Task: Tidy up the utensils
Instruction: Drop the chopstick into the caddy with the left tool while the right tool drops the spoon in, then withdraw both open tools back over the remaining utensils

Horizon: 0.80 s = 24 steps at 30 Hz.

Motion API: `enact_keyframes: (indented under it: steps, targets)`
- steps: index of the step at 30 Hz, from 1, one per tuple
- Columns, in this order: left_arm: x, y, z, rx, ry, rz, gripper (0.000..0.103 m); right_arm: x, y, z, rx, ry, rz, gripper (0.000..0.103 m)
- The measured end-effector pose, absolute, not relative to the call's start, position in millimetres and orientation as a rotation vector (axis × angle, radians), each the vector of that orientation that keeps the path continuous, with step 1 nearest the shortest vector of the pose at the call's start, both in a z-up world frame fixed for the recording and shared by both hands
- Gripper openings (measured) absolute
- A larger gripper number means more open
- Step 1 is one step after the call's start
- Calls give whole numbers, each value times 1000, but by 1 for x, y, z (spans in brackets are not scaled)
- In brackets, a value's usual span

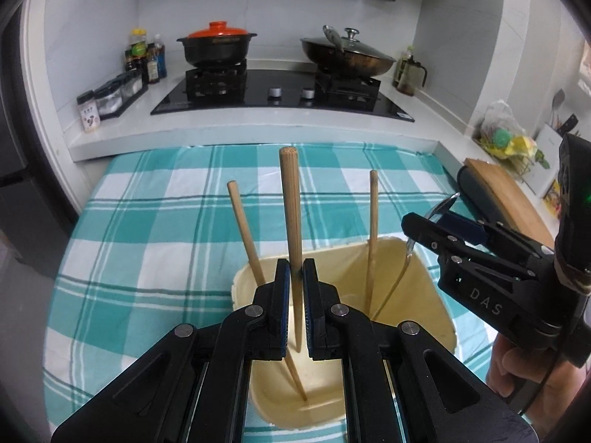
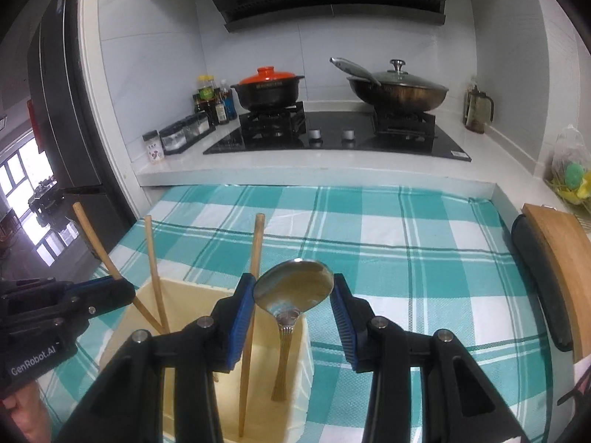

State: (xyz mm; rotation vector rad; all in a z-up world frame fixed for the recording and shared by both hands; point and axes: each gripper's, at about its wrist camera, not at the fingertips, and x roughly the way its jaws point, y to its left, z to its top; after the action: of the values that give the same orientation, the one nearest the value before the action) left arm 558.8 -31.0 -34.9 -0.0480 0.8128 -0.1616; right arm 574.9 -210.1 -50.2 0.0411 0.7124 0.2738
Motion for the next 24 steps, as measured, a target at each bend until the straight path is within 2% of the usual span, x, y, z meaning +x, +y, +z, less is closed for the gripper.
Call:
enact_keyframes:
  steps: [2, 4, 6, 8, 11, 14, 17, 24]
  targets:
    - [562, -30, -31, -58, 826, -140, 26, 583, -211, -54, 68, 740, 271, 43]
    - [555, -22, -18, -74, 813, -133, 31, 587, -213, -49, 104, 752, 261, 48]
    - [537, -11, 0, -74, 782, -148, 41, 581, -217, -32, 130, 722, 253, 48]
    - [512, 2, 19, -46, 745, -143, 59, 563, -222, -10, 141, 679, 280, 48]
    - [459, 22, 38, 6, 711, -152, 75, 523, -228, 21, 87, 631, 297, 48]
    - [400, 42, 35, 53, 731, -174, 81, 466, -238, 33, 44, 612, 321, 51]
    - [339, 54, 7, 75, 766, -190, 85, 404, -248, 23, -10, 625, 328, 52]
    - [246, 52, -97, 27, 812, -187, 85, 259, -249, -61, -157, 643, 272, 52]
